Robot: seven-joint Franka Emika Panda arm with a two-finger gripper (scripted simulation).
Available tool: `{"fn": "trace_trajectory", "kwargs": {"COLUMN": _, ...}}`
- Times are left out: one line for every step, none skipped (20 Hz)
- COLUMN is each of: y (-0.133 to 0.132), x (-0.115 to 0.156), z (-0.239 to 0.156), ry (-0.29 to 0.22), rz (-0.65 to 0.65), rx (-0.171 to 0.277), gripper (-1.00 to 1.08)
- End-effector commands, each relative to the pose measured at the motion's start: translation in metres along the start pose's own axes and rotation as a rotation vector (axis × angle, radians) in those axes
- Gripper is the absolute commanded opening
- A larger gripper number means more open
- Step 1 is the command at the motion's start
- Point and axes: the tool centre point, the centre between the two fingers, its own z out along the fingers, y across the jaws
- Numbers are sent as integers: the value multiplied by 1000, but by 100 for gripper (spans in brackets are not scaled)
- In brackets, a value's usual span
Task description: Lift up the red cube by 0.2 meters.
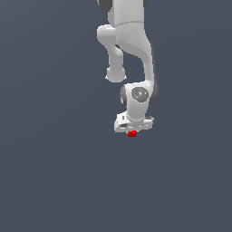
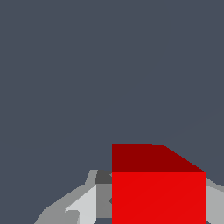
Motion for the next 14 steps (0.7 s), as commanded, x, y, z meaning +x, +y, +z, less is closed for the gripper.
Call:
{"fn": "trace_trajectory", "kwargs": {"y": 0, "x": 0, "z": -6, "ry": 1, "rz": 0, "rx": 0, "gripper": -100}}
{"fn": "trace_trajectory", "kwargs": {"y": 0, "x": 0, "z": -10, "ry": 1, "rz": 0, "rx": 0, "gripper": -100}}
{"fn": "trace_trajectory", "kwargs": {"y": 0, "x": 0, "z": -14, "ry": 1, "rz": 0, "rx": 0, "gripper": -100}}
{"fn": "trace_trajectory", "kwargs": {"y": 0, "x": 0, "z": -19, "ry": 1, "rz": 0, "rx": 0, "gripper": -100}}
{"fn": "trace_trajectory", "kwargs": {"y": 0, "x": 0, "z": -24, "ry": 1, "rz": 0, "rx": 0, "gripper": -100}}
{"fn": "trace_trajectory", "kwargs": {"y": 0, "x": 0, "z": -30, "ry": 1, "rz": 0, "rx": 0, "gripper": -100}}
{"fn": "trace_trajectory", "kwargs": {"y": 0, "x": -1, "z": -36, "ry": 1, "rz": 0, "rx": 0, "gripper": -100}}
{"fn": "trace_trajectory", "kwargs": {"y": 0, "x": -1, "z": -43, "ry": 1, "rz": 0, "rx": 0, "gripper": -100}}
{"fn": "trace_trajectory", "kwargs": {"y": 0, "x": -1, "z": -51, "ry": 1, "rz": 0, "rx": 0, "gripper": -100}}
{"fn": "trace_trajectory", "kwargs": {"y": 0, "x": -1, "z": -59, "ry": 1, "rz": 0, "rx": 0, "gripper": -100}}
{"fn": "trace_trajectory", "kwargs": {"y": 0, "x": -1, "z": -68, "ry": 1, "rz": 0, "rx": 0, "gripper": -100}}
{"fn": "trace_trajectory", "kwargs": {"y": 0, "x": -2, "z": -77, "ry": 1, "rz": 0, "rx": 0, "gripper": -100}}
{"fn": "trace_trajectory", "kwargs": {"y": 0, "x": -2, "z": -87, "ry": 1, "rz": 0, "rx": 0, "gripper": -100}}
{"fn": "trace_trajectory", "kwargs": {"y": 0, "x": -2, "z": -98, "ry": 2, "rz": -1, "rx": 0, "gripper": -100}}
